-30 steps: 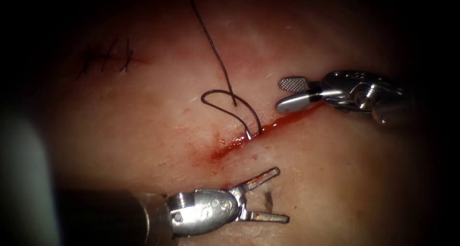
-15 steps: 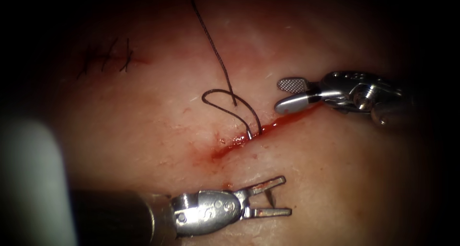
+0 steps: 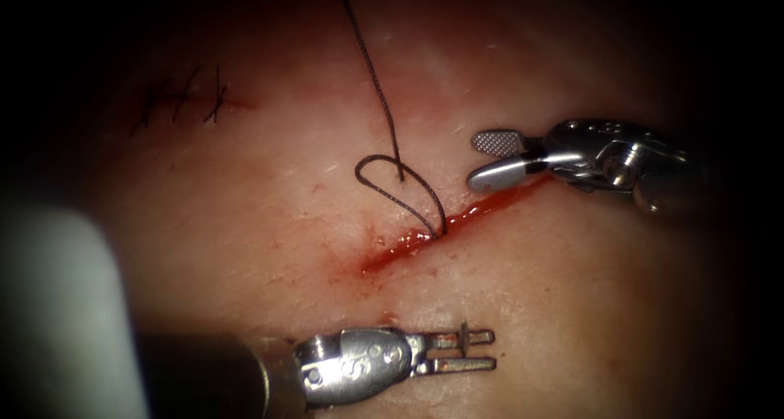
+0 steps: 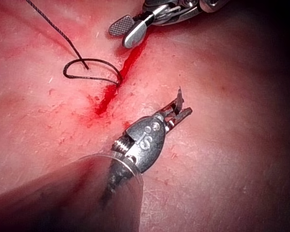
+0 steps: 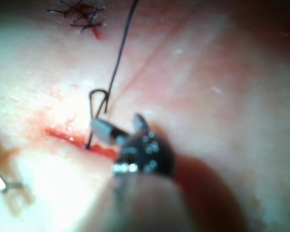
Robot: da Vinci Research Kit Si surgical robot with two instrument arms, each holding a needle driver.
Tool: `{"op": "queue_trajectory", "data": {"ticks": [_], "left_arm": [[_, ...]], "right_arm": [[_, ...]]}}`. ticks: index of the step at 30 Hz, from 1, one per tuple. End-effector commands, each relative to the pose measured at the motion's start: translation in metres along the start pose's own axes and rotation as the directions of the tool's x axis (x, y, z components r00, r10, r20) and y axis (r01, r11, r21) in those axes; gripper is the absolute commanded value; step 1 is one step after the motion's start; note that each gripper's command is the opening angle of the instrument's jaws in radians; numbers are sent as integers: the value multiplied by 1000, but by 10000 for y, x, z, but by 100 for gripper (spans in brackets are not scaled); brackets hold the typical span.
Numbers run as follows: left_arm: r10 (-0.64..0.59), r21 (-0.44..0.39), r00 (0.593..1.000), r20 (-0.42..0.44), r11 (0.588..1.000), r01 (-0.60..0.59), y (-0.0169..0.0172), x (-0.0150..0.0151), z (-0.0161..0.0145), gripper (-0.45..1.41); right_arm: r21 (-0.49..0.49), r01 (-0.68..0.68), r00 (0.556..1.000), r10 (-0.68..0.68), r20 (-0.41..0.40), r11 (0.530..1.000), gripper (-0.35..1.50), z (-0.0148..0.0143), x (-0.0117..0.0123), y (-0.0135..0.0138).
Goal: Wound Closure
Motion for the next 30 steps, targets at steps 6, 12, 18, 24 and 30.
{"op": "queue_trajectory", "data": {"ticks": [6, 12, 18, 24, 30], "left_arm": [[-81, -50, 997, -14, 996, 80, 15, 18, 0, -45], [-331, -240, 939, -94, 923, 301, 37, 50, 0, -45], [-451, -333, 883, -129, 859, 389, 35, 73, -7, -45], [-503, -371, 842, -198, 833, 410, 21, 103, -31, -45], [-340, -287, 907, -250, 920, 266, 8, 124, -46, -45]], "right_arm": [[3, -1, 1000, 1, 1, 1000, 116, 8, -5, -2], [7, -113, 994, 113, -3, 994, 116, 6, -7, -6], [10, -142, 990, 142, -2, 990, 116, 6, -9, -9], [10, -141, 990, 141, -1, 990, 116, 6, -9, -9], [11, -124, 992, 124, 0, 992, 116, 6, -9, -7]]}}
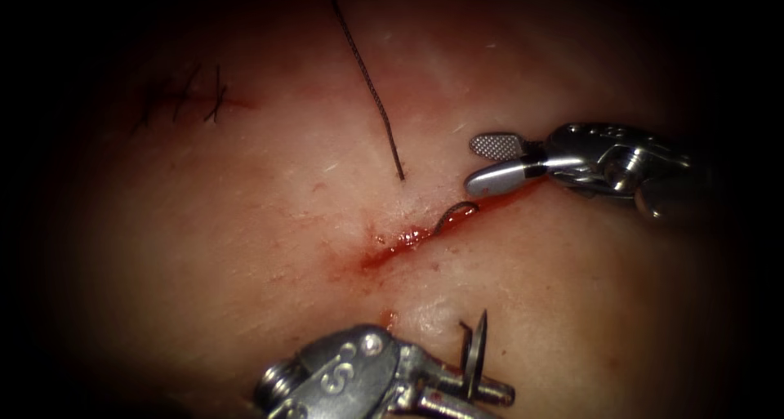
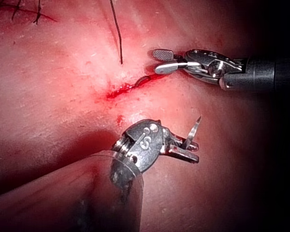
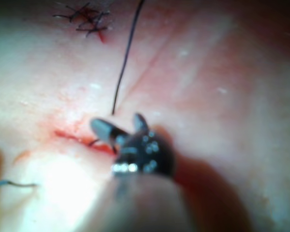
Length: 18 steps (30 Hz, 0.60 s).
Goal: Wound Closure
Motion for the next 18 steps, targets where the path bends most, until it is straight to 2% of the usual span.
{"op": "queue_trajectory", "data": {"ticks": [1, 2, 3, 4, 7, 9, 12, 14, 16, 18], "left_arm": [[37, 15, 999, 20, 999, -37, 2, -8, 5, -45], [125, 51, 991, 55, 990, -128, 1, -3, 4, -45], [125, 51, 991, 55, 990, -128, 1, -3, 4, -45], [277, 106, 954, 118, 951, -289, -3, 3, 2, -45], [367, 138, 912, 184, 909, -394, -8, 8, -1, -45], [428, 162, 863, 269, 863, -479, -15, 19, -5, -45], [454, 177, 835, 309, 836, -520, -20, 34, -9, -45], [490, 194, 801, 344, 798, -571, -30, 71, -19, -45], [510, 201, 780, 363, 775, -600, -37, 90, -27, -45], [533, 215, 745, 401, 736, -642, -53, 122, -43, -45]], "right_arm": [[1, 5, 1000, -5, 0, 1000, 116, 8, -4, 2], [-2, 11, 1000, -11, -2, 1000, 116, 6, -3, 4], [-2, 11, 1000, -11, -2, 1000, 116, 6, -3, 4], [-13, 38, 999, -38, -13, 999, 116, 1, 0, 8], [-26, 54, 998, -55, -21, 998, 116, -8, 5, 9], [-41, 65, 997, -67, -31, 997, 116, -16, 10, 10], [-53, 70, 997, -72, -38, 996, 116, -19, 12, 10], [-66, 76, 996, -79, -44, 995, 116, -19, 11, 9], [-66, 77, 996, -80, -44, 995, 116, -19, 9, 8], [-66, 88, 995, -90, -36, 994, 118, -18, 8, 4]]}}
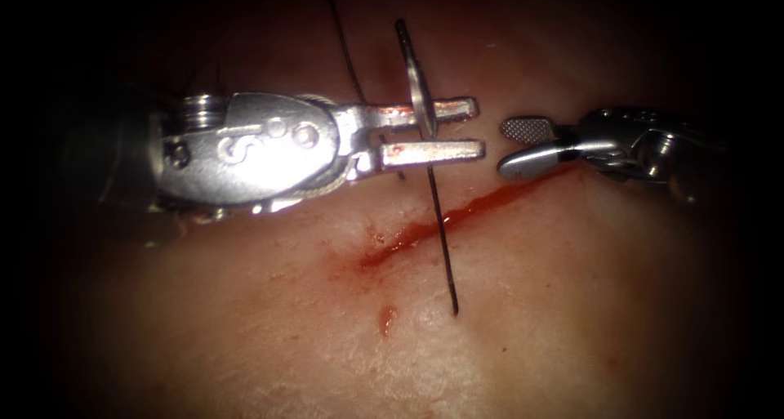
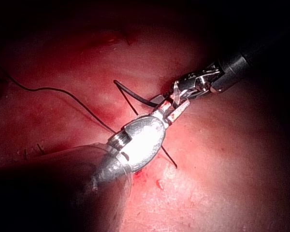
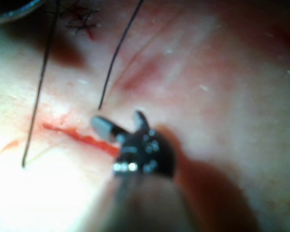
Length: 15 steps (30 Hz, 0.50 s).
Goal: Wound Closure
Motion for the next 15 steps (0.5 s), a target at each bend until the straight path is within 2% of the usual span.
{"op": "queue_trajectory", "data": {"ticks": [1, 5, 9, 12, 15], "left_arm": [[0, 6, 1000, 6, 1000, 0, -1, -5, 3, -45], [27, 25, 999, 29, 999, -28, -35, 1, -8, -45], [39, 37, 998, 45, 998, -41, -55, 3, -13, -45], [66, 43, 996, 52, 997, -69, -85, 7, -18, -45], [74, 51, 996, 54, 996, -77, -95, 10, -19, -45]], "right_arm": [[3, 10, 1000, -10, 1, 1000, 119, 9, -6, -4], [11, 29, 1000, -30, 9, 1000, 119, 8, -3, -10], [15, 61, 998, -61, 12, 998, 119, 7, -3, -18], [22, 136, 990, -137, 16, 990, 113, 6, 0, -29], [19, 135, 991, -136, 14, 991, 113, 3, 7, -32]]}}
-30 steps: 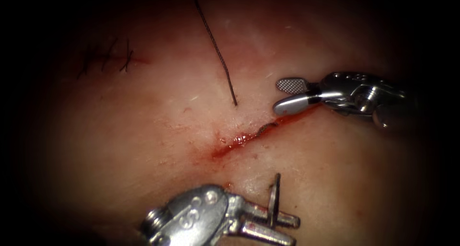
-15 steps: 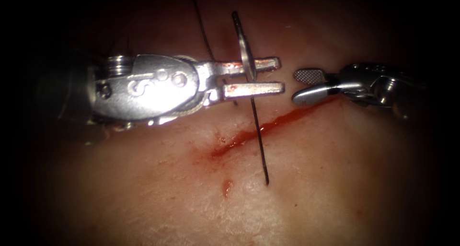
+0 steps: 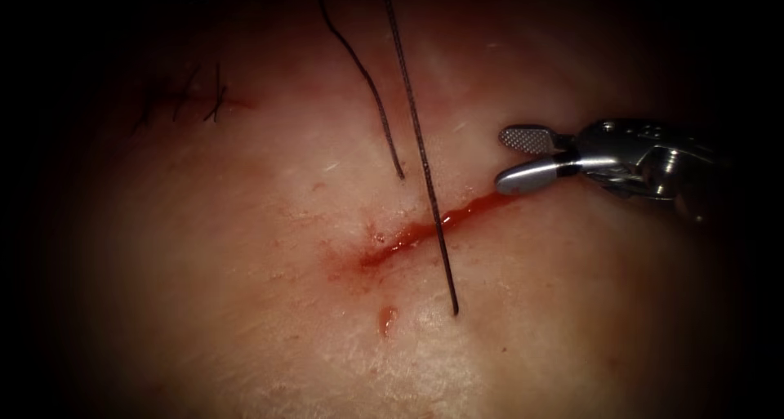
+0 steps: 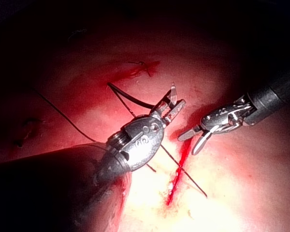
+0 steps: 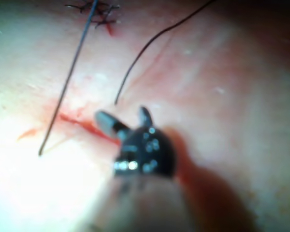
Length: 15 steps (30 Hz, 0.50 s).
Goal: Wound Closure
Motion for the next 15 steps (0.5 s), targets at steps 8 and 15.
{"op": "queue_trajectory", "data": {"ticks": [8, 15], "left_arm": [[36, 3, 999, 4, 999, -36, 12, -15, 9, -45], [83, -11, 996, -14, 996, -83, 75, -59, 11, -45]], "right_arm": [[28, 5, 1000, -5, 7, 1000, 114, 0, 0, -14], [66, 13, 997, -18, 77, 998, 116, 2, -12, -49]]}}
